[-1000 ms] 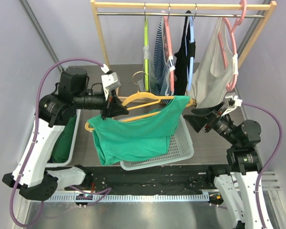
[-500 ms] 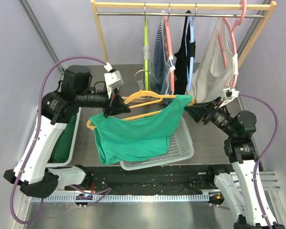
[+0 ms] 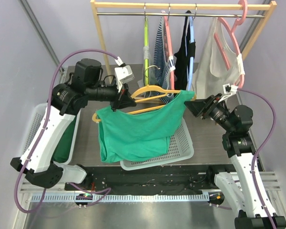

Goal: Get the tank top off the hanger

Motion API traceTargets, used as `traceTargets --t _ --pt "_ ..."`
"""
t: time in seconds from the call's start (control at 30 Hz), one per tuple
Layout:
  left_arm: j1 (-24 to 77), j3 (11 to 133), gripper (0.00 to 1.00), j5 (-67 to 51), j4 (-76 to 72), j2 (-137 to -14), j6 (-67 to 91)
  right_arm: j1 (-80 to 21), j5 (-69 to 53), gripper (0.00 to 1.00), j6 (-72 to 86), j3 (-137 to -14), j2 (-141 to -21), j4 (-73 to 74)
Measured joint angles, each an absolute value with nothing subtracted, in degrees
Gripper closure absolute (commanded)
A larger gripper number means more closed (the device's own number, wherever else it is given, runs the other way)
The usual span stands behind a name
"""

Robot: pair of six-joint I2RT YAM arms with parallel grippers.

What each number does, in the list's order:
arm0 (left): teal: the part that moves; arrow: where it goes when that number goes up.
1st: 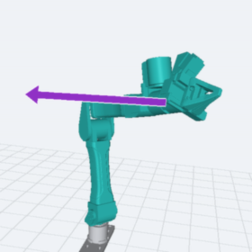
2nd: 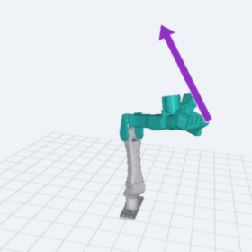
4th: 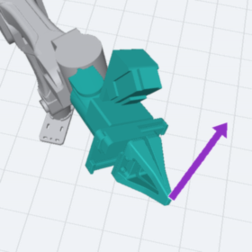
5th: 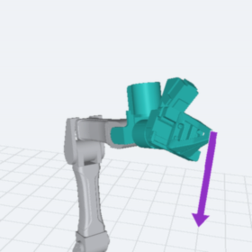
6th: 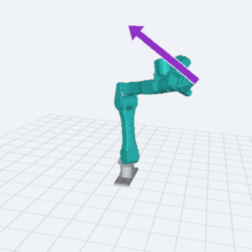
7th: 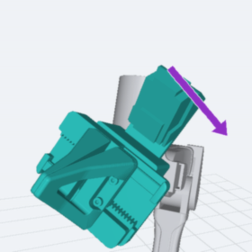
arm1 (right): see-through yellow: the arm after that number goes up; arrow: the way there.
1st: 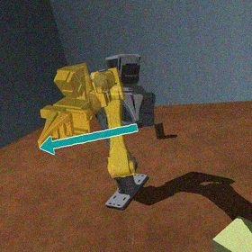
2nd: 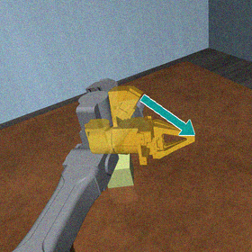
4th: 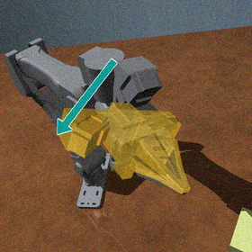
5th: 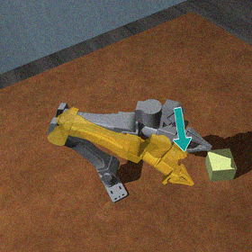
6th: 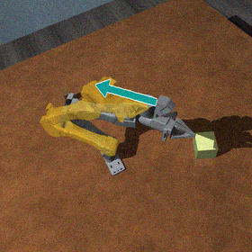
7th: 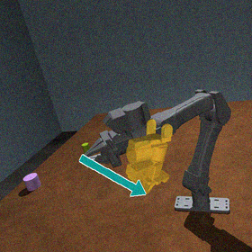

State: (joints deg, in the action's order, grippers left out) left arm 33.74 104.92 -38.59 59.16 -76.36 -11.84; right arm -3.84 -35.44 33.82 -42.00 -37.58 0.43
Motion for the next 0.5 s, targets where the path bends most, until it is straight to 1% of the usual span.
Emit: traceTargets --t 0.3,0.4,0.5 --pt "37.0 107.9 1.0 -34.2 59.6 -78.5 -14.0 -4.5 -31.8 0.38 34.5 -41.9 -37.8 0.5" --pt "38.6 109.5 1.0 -32.1 60.6 -79.4 -14.2 -4.9 -30.7 0.33 34.5 -41.2 -37.3 0.9" --pt "39.1 110.6 1.0 -30.6 61.5 -80.4 -14.3 -5.3 -30.2 0.32 34.4 -39.2 -34.5 1.6"
